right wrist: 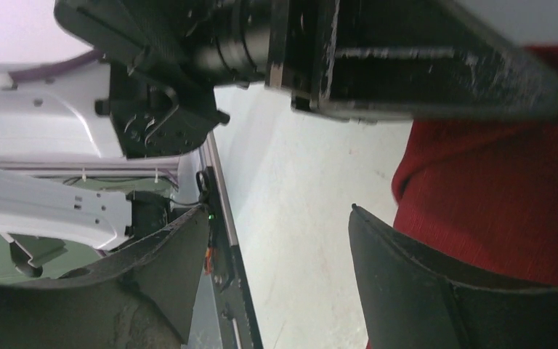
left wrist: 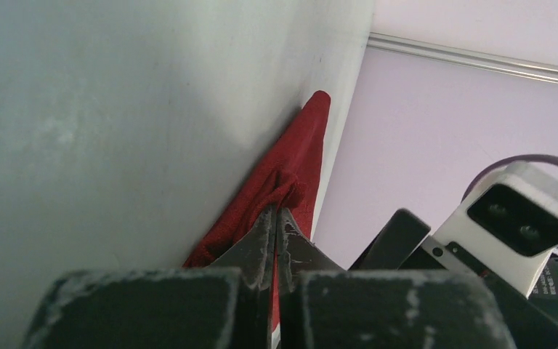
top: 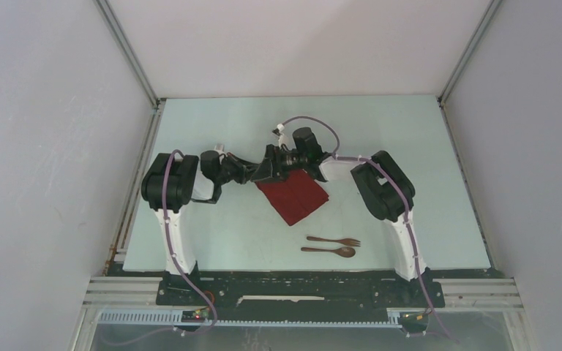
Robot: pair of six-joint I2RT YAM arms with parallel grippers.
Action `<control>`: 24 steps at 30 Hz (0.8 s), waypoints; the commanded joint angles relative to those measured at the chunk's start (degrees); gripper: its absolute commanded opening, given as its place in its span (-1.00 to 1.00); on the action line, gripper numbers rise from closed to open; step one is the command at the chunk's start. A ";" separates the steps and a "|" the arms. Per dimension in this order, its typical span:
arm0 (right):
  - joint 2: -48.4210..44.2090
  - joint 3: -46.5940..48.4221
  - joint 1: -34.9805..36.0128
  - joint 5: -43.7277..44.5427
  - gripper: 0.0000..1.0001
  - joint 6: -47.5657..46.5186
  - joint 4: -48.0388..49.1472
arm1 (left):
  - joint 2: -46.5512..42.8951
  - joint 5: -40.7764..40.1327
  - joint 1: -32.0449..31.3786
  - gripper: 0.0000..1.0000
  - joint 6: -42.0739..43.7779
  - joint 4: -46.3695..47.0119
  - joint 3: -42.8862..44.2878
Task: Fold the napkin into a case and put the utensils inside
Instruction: Smooth out the 2/3-rectangle-folded napkin at the center of the board.
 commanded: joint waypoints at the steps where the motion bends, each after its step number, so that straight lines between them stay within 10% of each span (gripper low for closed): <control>1: 5.04 6.85 1.04 0.21 0.55 -0.23 -4.11 | 0.91 -0.22 0.57 -1.00 0.38 1.15 0.31; 10: 9.07 13.63 1.74 -0.52 0.51 -1.94 -8.79 | 1.47 -0.62 0.70 -1.00 0.57 -0.15 0.48; 24: 1.13 -0.53 0.88 -4.16 0.46 -2.25 -9.94 | -0.41 -2.60 0.92 -1.00 4.98 -9.68 2.35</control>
